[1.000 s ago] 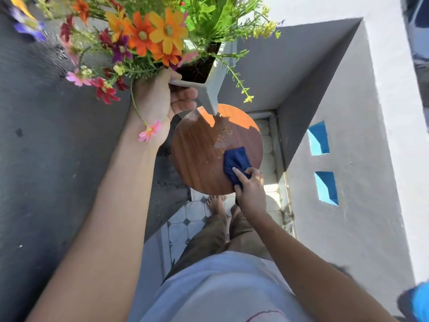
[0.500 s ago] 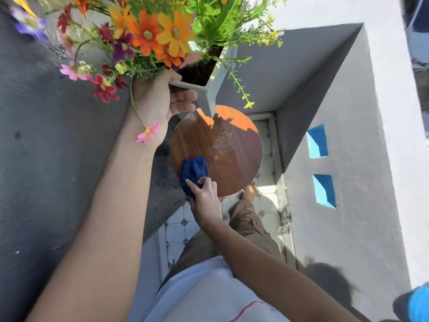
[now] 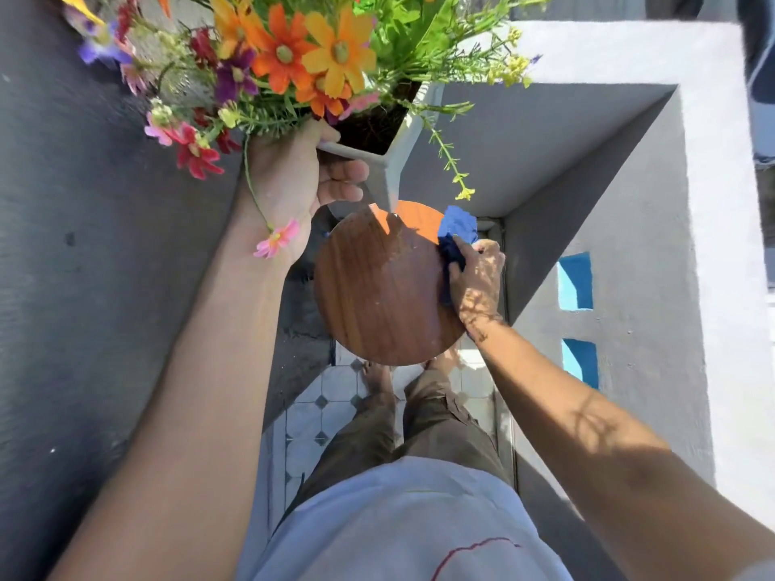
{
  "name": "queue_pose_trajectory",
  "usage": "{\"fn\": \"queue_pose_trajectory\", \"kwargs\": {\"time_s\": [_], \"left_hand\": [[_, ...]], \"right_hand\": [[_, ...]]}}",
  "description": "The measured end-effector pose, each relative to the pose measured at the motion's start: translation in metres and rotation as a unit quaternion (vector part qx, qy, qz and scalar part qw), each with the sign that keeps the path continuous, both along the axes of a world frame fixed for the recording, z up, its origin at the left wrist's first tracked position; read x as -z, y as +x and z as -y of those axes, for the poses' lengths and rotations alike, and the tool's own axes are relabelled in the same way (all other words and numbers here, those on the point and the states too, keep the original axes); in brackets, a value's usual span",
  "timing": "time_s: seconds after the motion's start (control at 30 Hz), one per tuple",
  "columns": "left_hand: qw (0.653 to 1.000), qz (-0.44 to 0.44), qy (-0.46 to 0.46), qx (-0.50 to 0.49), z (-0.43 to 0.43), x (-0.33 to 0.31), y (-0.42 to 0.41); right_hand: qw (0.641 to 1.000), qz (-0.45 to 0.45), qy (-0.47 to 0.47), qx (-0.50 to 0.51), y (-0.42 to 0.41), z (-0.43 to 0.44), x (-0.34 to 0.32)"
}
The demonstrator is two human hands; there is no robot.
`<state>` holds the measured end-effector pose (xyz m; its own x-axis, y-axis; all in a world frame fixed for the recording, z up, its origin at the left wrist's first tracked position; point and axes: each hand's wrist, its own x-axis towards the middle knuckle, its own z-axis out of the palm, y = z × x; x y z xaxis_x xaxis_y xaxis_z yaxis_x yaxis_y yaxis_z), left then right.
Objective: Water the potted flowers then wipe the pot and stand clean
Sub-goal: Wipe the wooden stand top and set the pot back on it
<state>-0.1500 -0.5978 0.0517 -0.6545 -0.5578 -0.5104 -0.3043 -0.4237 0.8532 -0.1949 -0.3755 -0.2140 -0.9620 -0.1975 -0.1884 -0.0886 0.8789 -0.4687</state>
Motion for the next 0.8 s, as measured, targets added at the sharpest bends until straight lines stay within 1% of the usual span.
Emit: {"fn": "queue_pose_trajectory", "kwargs": {"time_s": [0.1, 0.17, 0.23, 0.3, 0.37, 0.4, 0.43, 0.5, 0.57, 0.63, 0.7, 0.8], "left_hand": [[1.0, -0.004, -0.001, 0.001, -0.001, -0.006, -0.002], [1.0, -0.004, -0.004, -0.004, 0.0, -0.008, -0.002], [1.0, -0.001, -0.008, -0.005, 0.001, -0.009, -0.001], [1.0, 0.007, -0.009, -0.007, 0.002, -0.009, 0.001], [1.0, 0.013, -0.005, -0.011, 0.004, -0.009, 0.002], [1.0, 0.015, -0.003, -0.012, 0.004, -0.009, 0.002], [1.0, 0.015, -0.001, -0.014, 0.004, -0.01, 0.002], [1.0, 0.015, 0.001, -0.017, 0.004, -0.011, 0.002], [1.0, 0.015, -0.006, -0.02, 0.004, -0.013, 0.003], [1.0, 0.014, -0.016, -0.019, 0.004, -0.015, 0.002], [1.0, 0.013, -0.023, -0.018, 0.003, -0.018, 0.002], [0.999, 0.011, -0.024, -0.021, 0.005, -0.022, 0.001]], "right_hand": [[0.999, 0.014, -0.007, -0.028, 0.018, 0.029, -0.008], [0.993, 0.028, -0.026, -0.116, 0.056, 0.052, -0.01], [0.971, 0.04, -0.034, -0.232, 0.098, 0.072, -0.011], [0.936, 0.058, -0.034, -0.346, 0.13, 0.087, -0.014], [0.907, 0.064, -0.024, -0.417, 0.135, 0.09, -0.012], [0.902, 0.055, -0.026, -0.427, 0.127, 0.089, -0.012], [0.904, 0.043, -0.031, -0.424, 0.115, 0.085, -0.011], [0.923, 0.023, -0.033, -0.383, 0.08, 0.078, -0.008], [0.956, 0.013, -0.024, -0.293, 0.034, 0.07, -0.005], [0.981, 0.005, -0.006, -0.195, -0.016, 0.06, 0.0], [0.991, 0.003, 0.007, -0.131, -0.051, 0.052, 0.006], [0.994, 0.012, 0.021, -0.103, -0.055, 0.063, 0.003]]}}
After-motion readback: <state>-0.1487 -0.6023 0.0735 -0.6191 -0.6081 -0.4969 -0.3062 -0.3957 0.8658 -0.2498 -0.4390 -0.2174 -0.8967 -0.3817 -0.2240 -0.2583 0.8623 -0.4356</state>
